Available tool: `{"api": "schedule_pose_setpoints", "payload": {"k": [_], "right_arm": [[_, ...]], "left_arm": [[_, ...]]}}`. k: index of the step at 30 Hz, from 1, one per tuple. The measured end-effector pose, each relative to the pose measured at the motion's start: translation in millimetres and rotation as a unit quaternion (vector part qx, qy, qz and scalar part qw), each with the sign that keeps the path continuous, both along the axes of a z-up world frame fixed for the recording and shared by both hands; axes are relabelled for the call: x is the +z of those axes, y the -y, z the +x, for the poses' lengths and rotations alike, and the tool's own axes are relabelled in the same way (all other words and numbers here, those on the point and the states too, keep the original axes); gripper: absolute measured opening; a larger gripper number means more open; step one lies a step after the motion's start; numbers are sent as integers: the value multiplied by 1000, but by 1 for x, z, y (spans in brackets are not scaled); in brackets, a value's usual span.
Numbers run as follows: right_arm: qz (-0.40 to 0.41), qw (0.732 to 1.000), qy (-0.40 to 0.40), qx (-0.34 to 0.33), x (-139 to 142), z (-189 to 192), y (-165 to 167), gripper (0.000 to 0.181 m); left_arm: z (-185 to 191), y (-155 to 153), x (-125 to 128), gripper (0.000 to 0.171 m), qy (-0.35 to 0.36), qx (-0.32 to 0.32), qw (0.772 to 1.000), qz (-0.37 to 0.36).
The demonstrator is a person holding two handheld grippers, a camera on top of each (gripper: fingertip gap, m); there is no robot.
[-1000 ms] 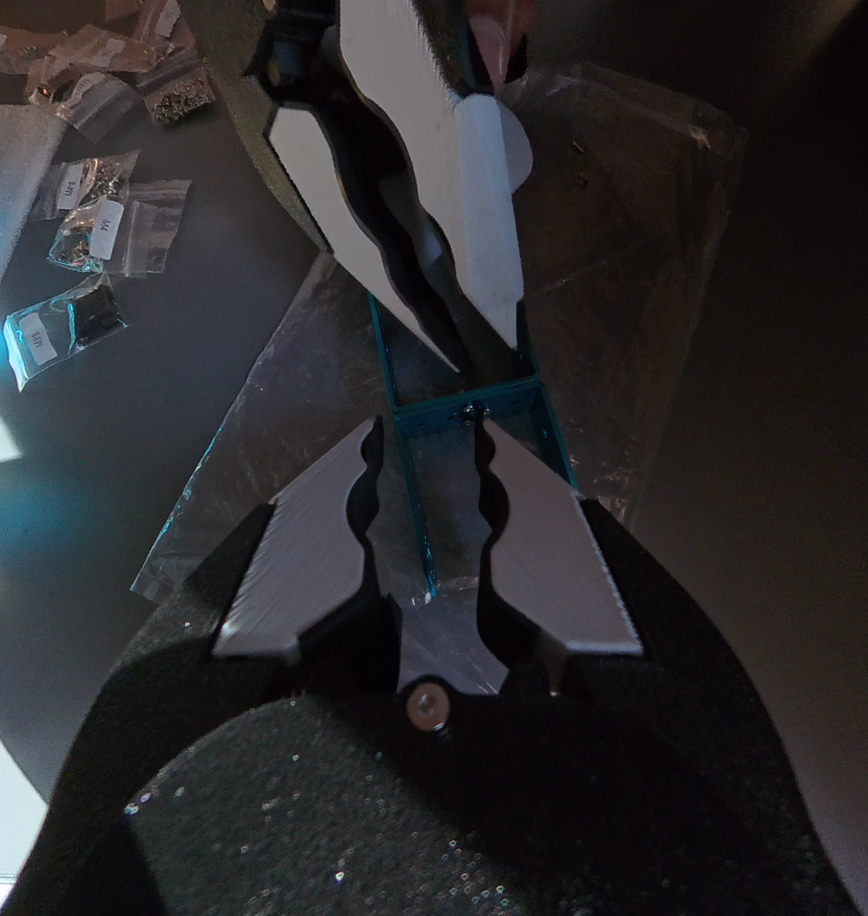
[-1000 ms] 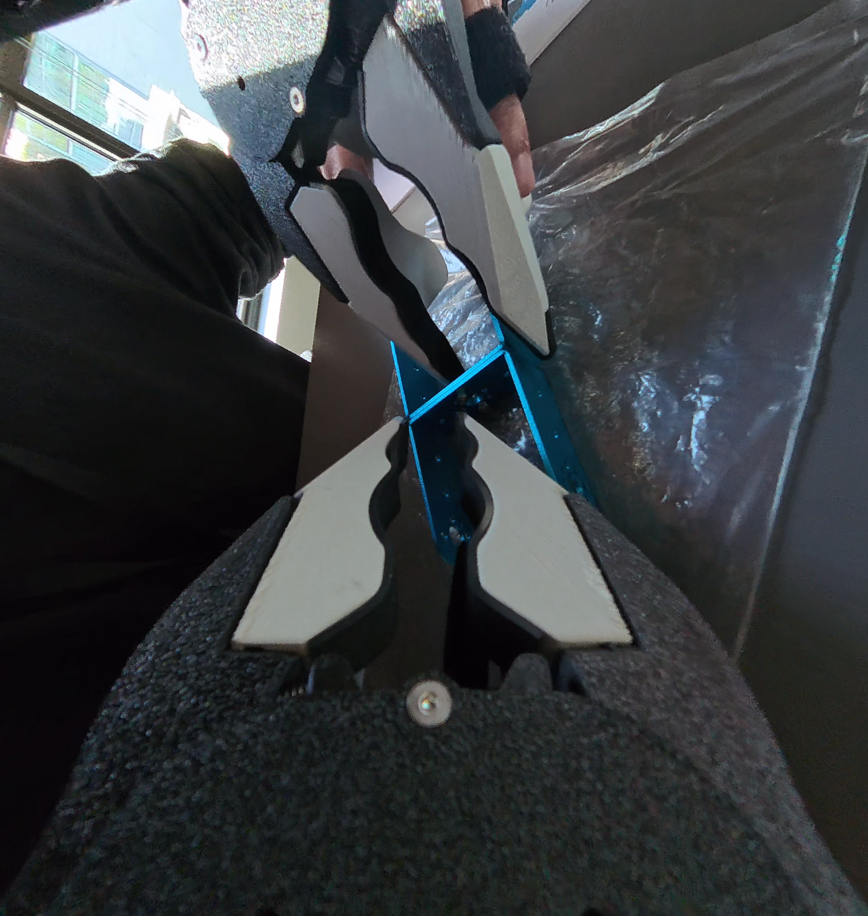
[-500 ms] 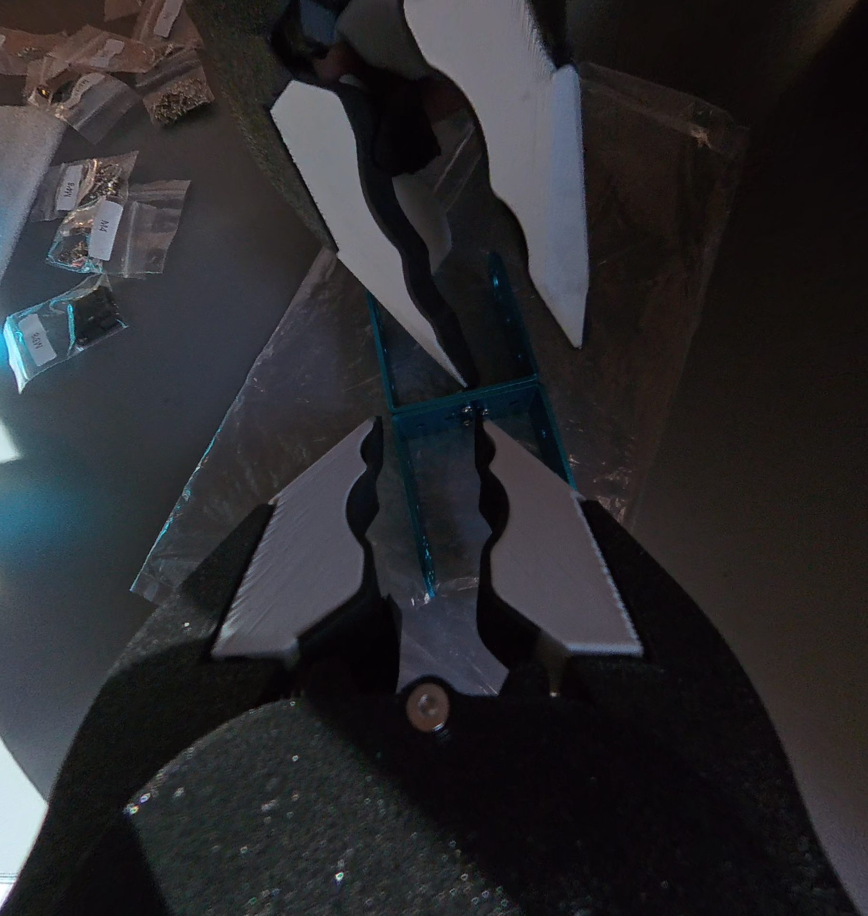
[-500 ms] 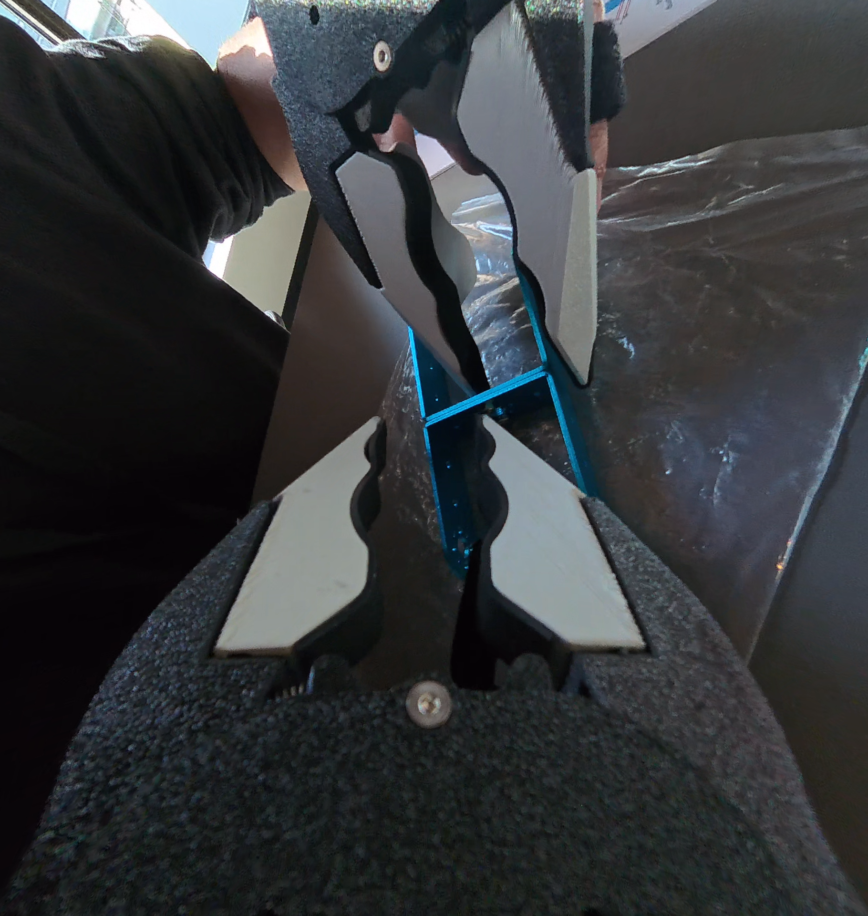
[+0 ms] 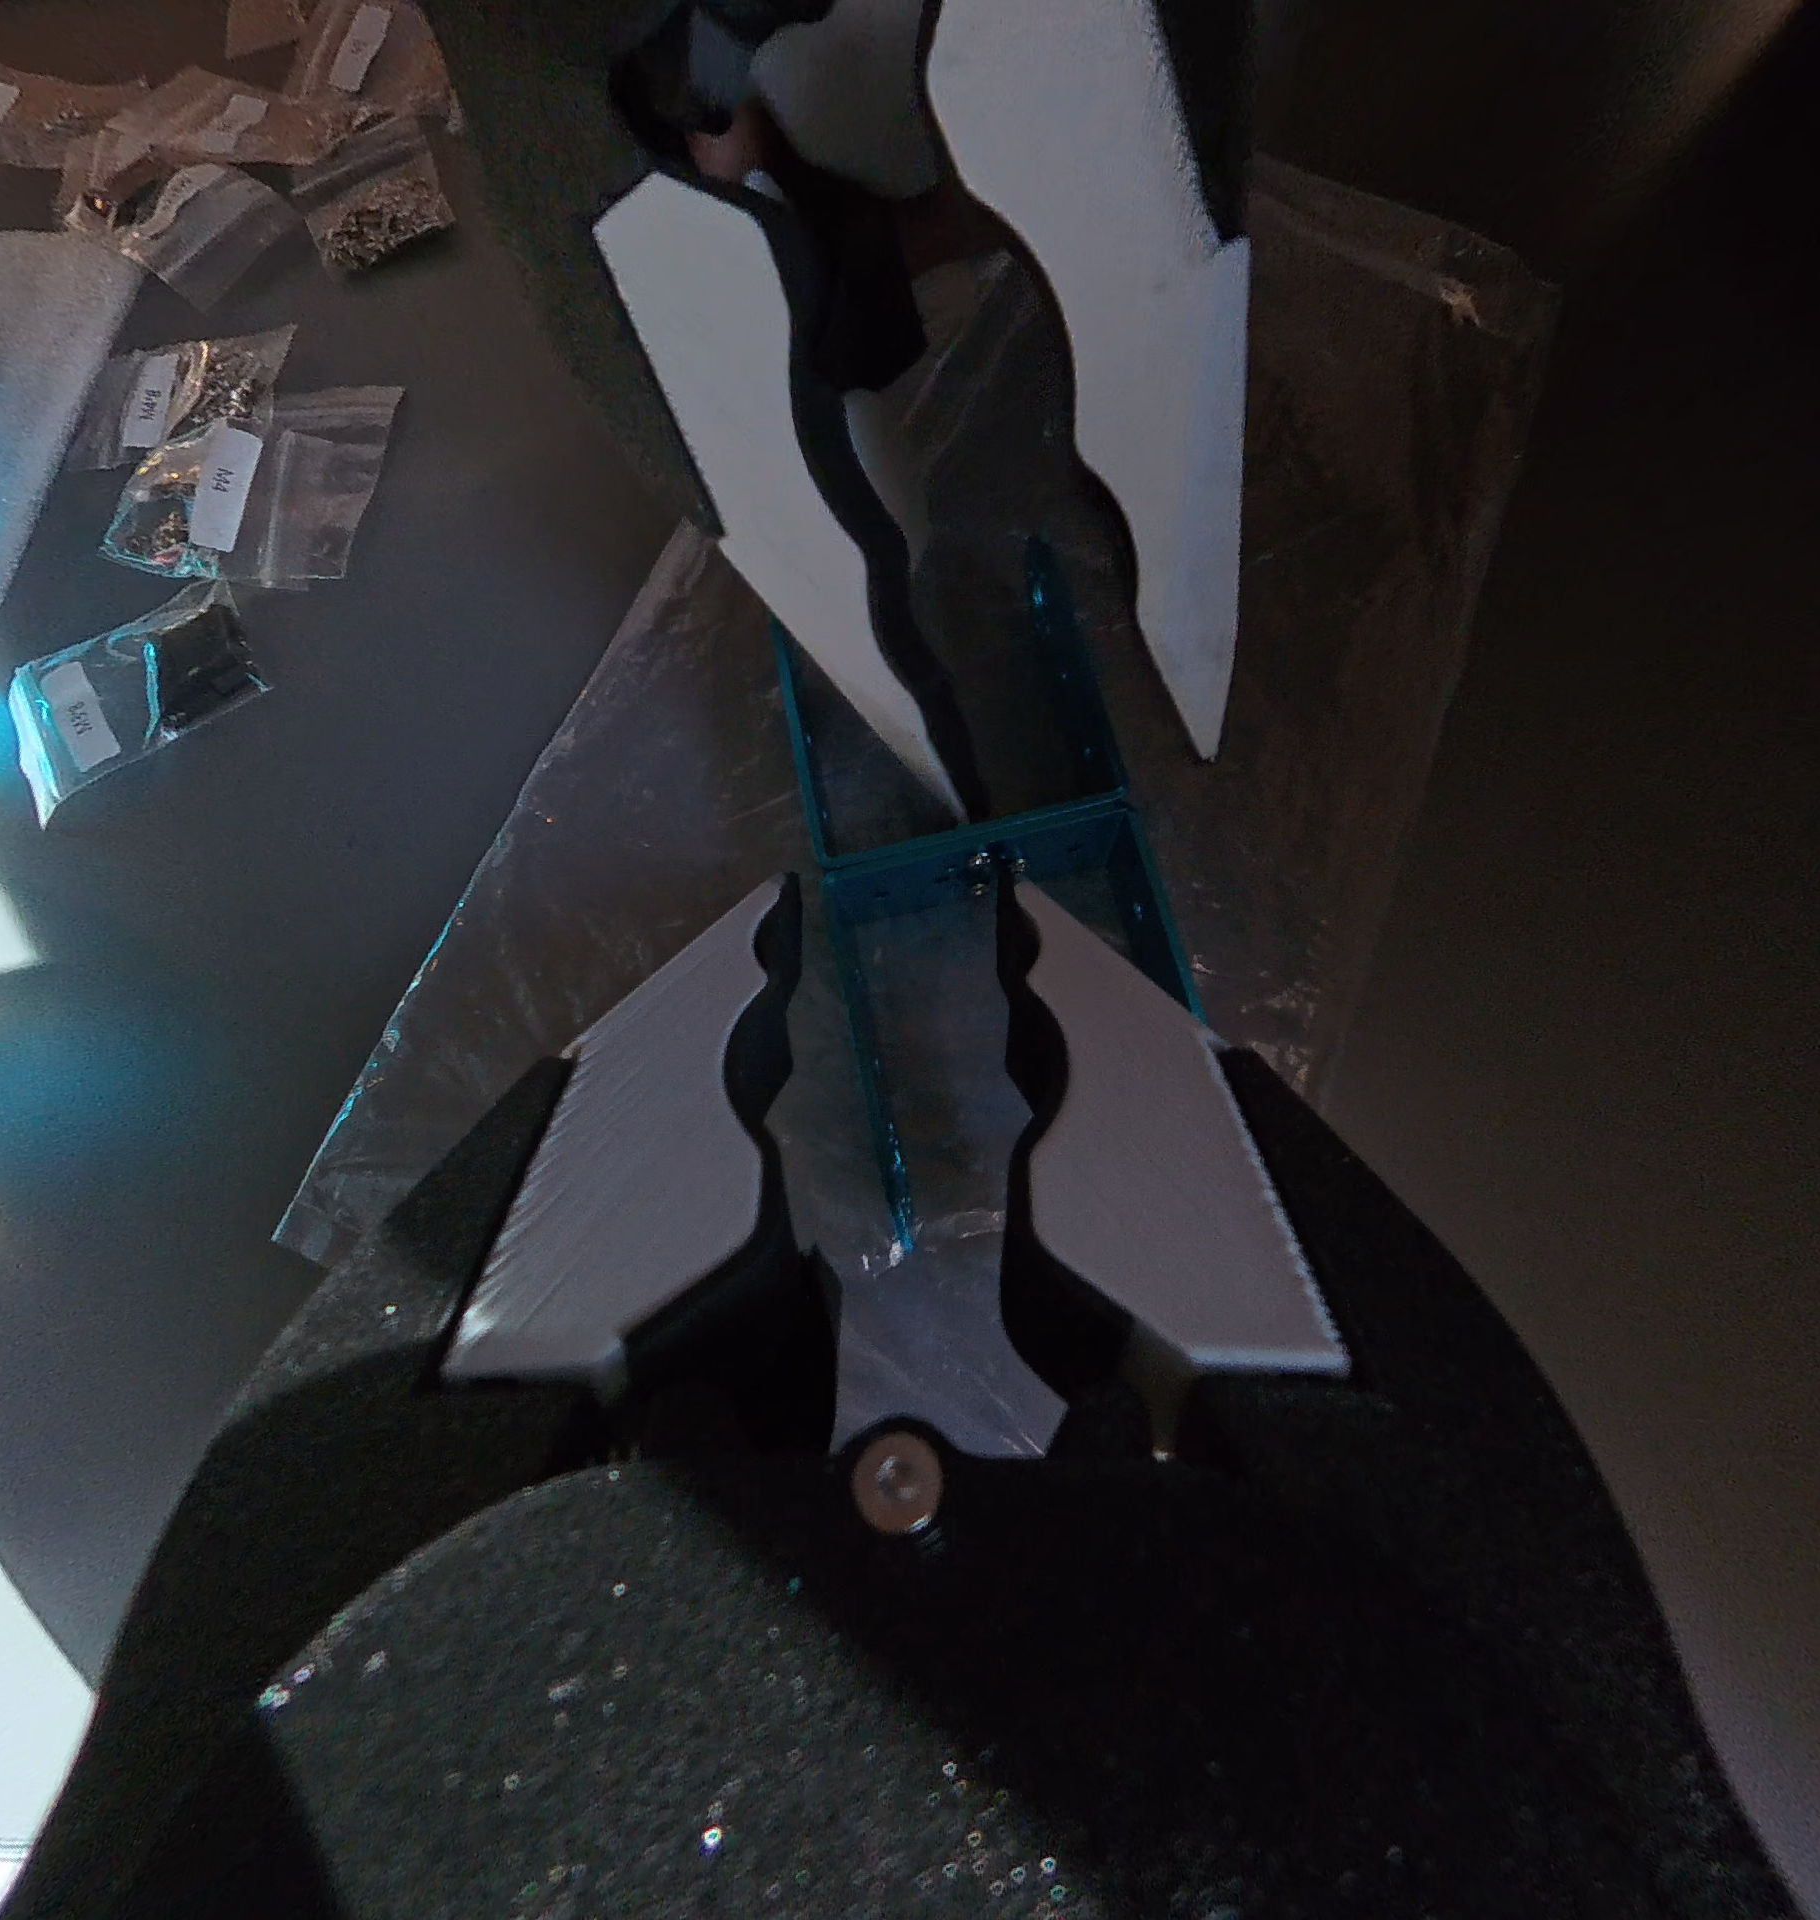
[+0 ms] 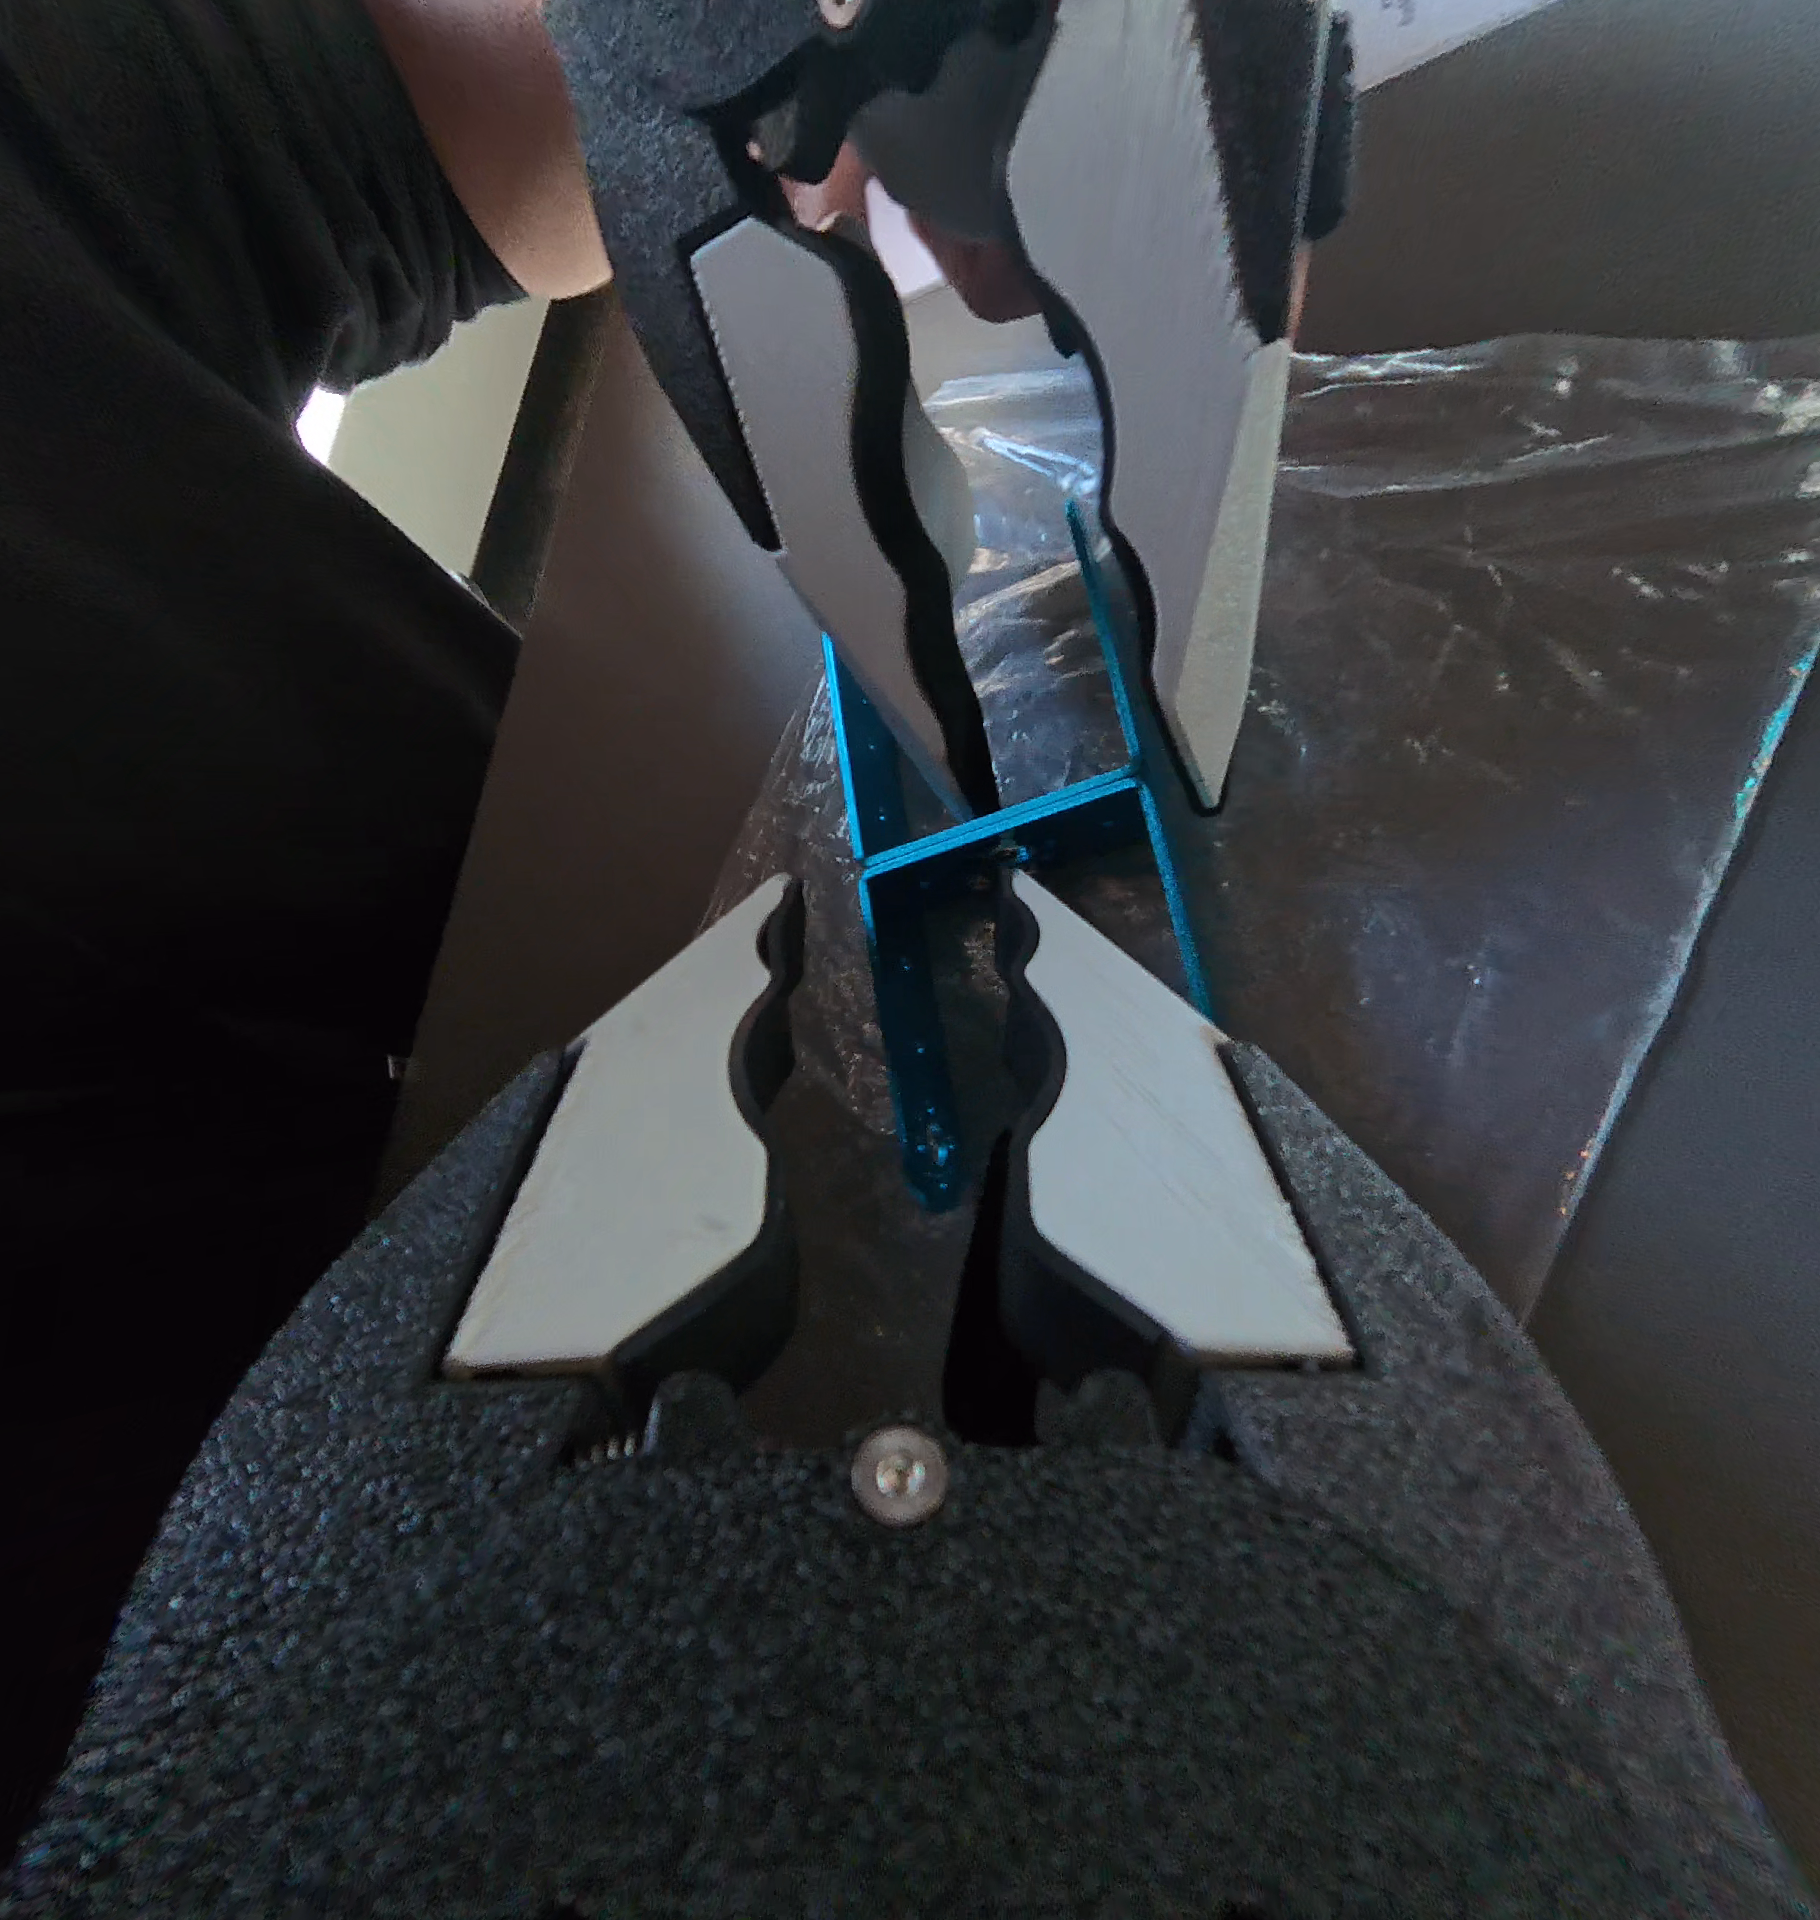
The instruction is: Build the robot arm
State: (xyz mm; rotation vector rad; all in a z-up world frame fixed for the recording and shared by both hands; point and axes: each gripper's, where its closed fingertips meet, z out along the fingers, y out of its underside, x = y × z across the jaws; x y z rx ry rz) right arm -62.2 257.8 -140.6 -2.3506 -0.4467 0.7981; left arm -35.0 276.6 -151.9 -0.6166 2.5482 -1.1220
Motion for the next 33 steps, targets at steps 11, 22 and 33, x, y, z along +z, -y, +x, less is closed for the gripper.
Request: {"api": "schedule_pose_setpoints", "payload": {"k": [11, 22, 33], "right_arm": [[7, 1000, 23, 6, -4, 0, 0, 38], [16, 998, 61, 7, 4, 17, 3, 30], [21, 961, 234, 148, -21, 21, -3, 16]], "left_arm": [[0, 1, 0, 37, -3, -1, 1000, -1], [-4, 0, -6, 31, -10, -7, 1000, 18], [-4, -19, 3, 18, -10, 4, 1000, 17]]}}
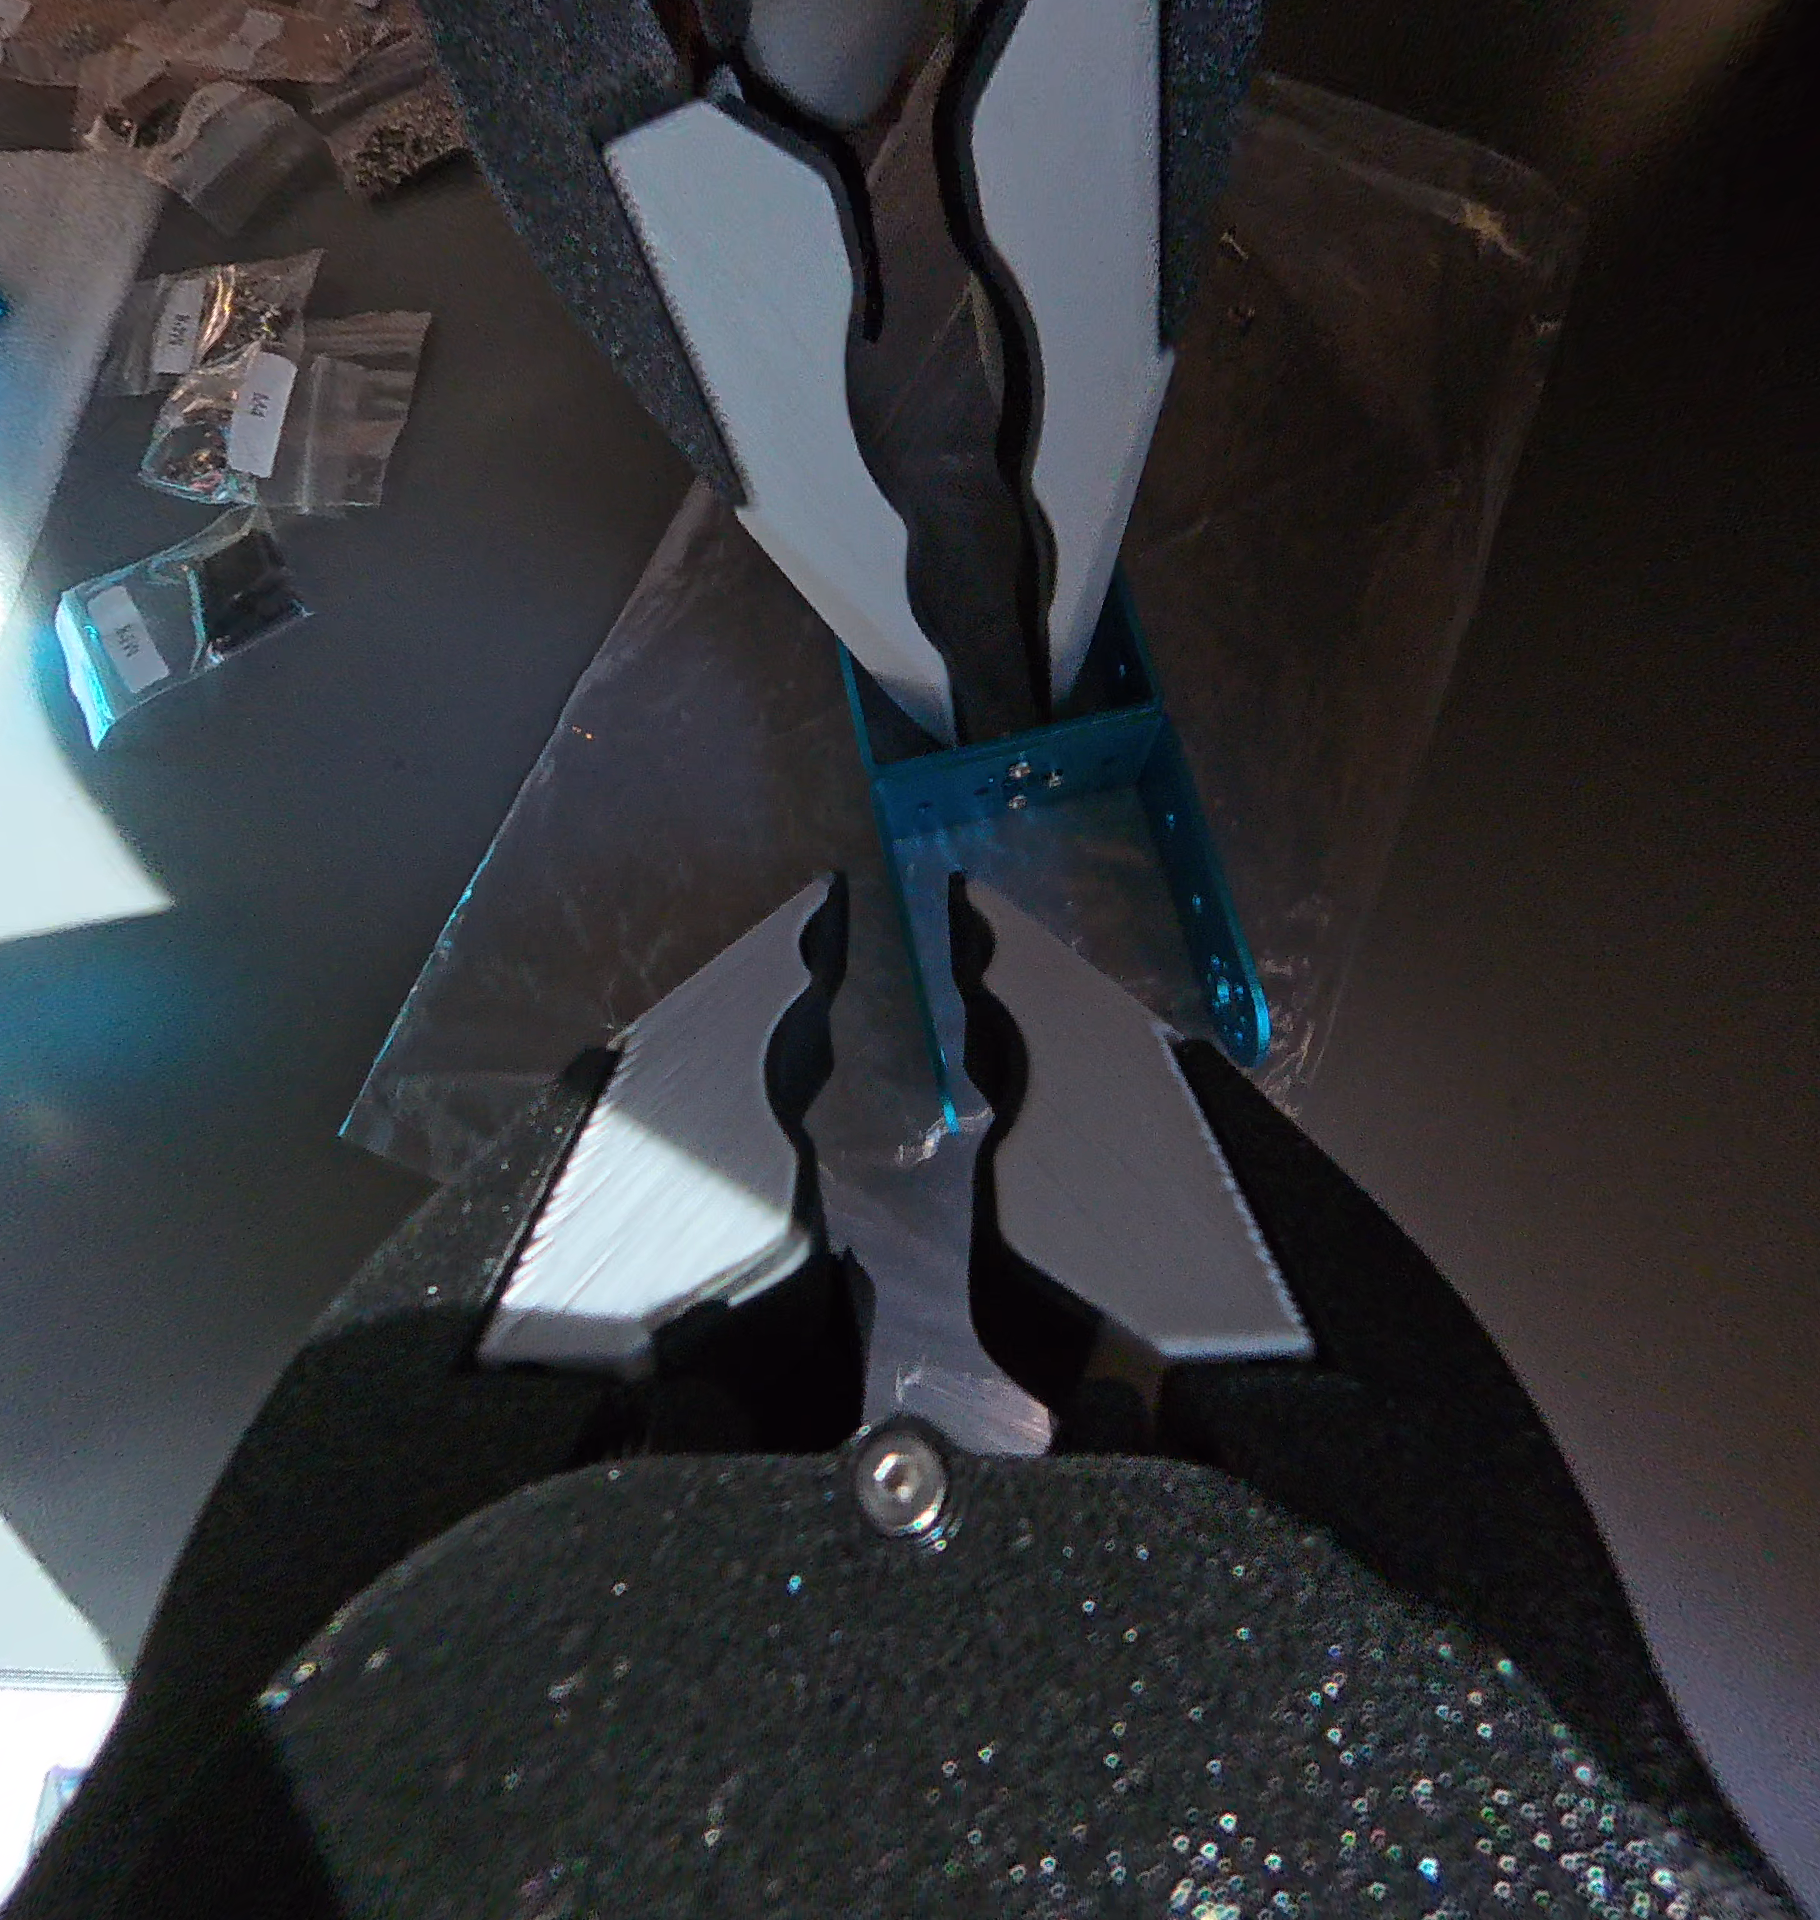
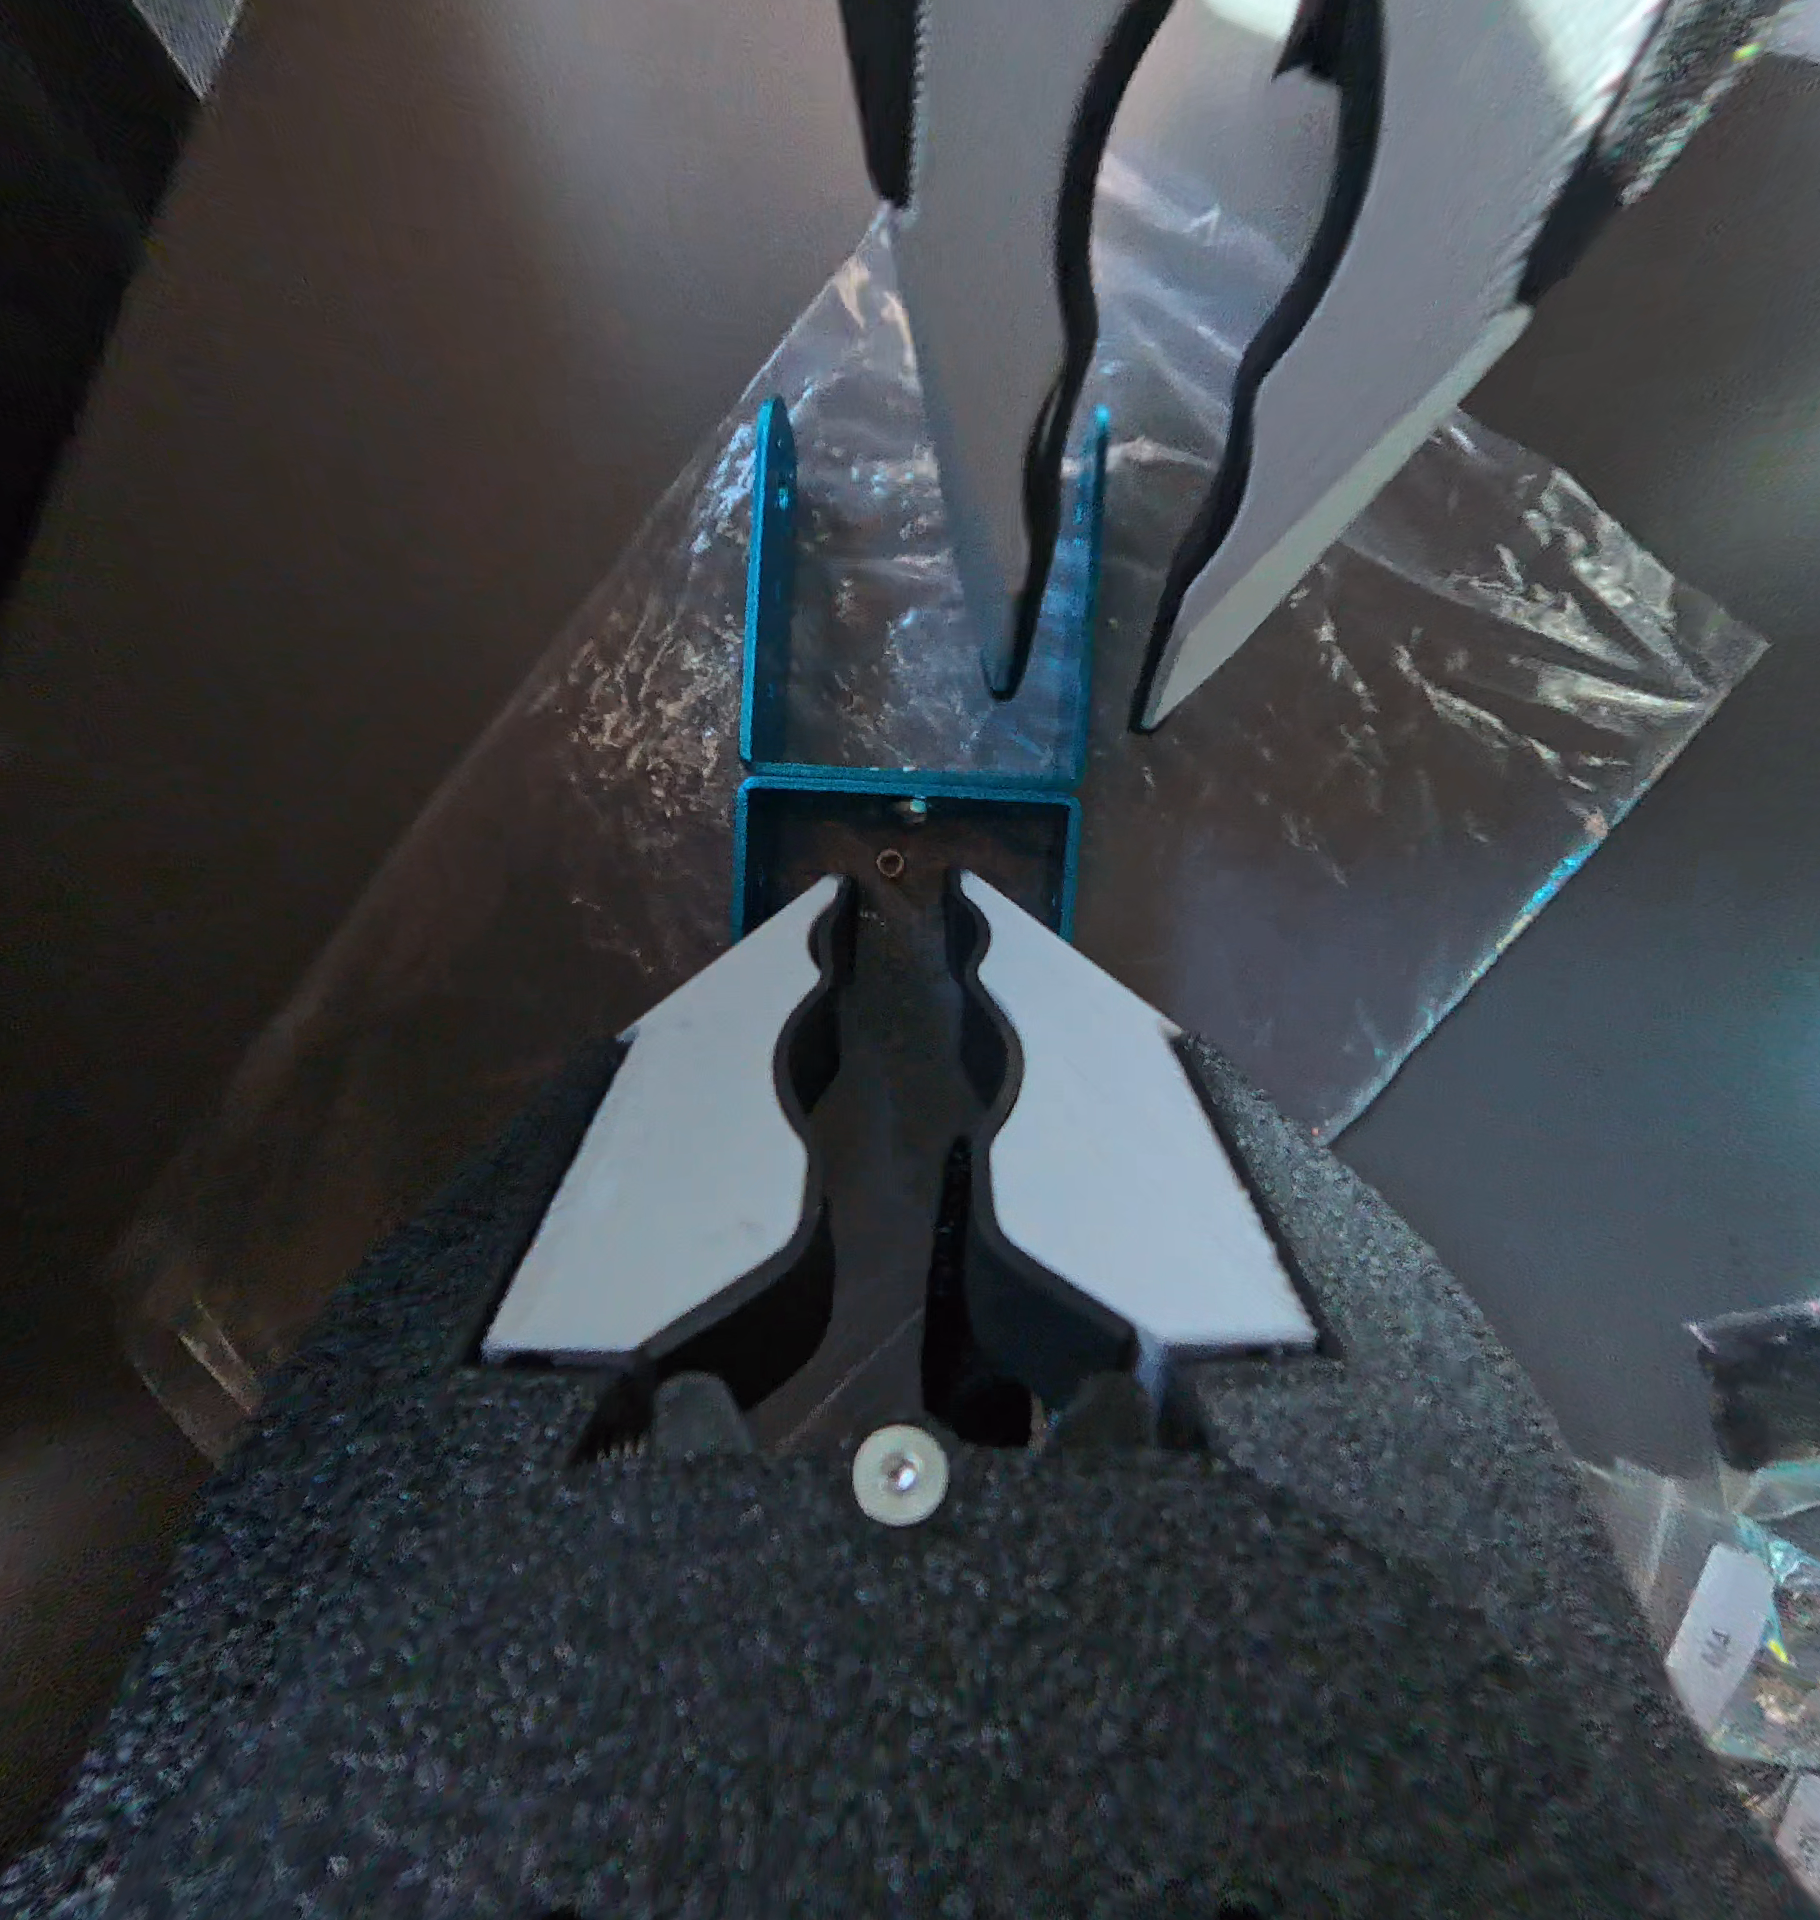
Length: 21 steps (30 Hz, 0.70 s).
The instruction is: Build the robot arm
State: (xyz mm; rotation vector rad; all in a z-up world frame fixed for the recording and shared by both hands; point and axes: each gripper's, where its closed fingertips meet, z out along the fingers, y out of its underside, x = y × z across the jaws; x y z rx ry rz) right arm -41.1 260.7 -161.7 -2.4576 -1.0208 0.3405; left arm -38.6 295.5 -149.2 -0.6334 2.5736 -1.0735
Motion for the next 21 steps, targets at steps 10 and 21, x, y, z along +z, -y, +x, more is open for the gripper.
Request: {"api": "schedule_pose_setpoints", "payload": {"k": [10, 21], "right_arm": [[11, 1000, -3, 1, 0, -6, -3, 8], [44, 992, -116, -33, 15, -2, -3, 3]], "left_arm": [[-7, -3, -11, 5, -18, -12, 999, 23], [2, 11, 8, 40, 41, -5, 999, -4]]}}
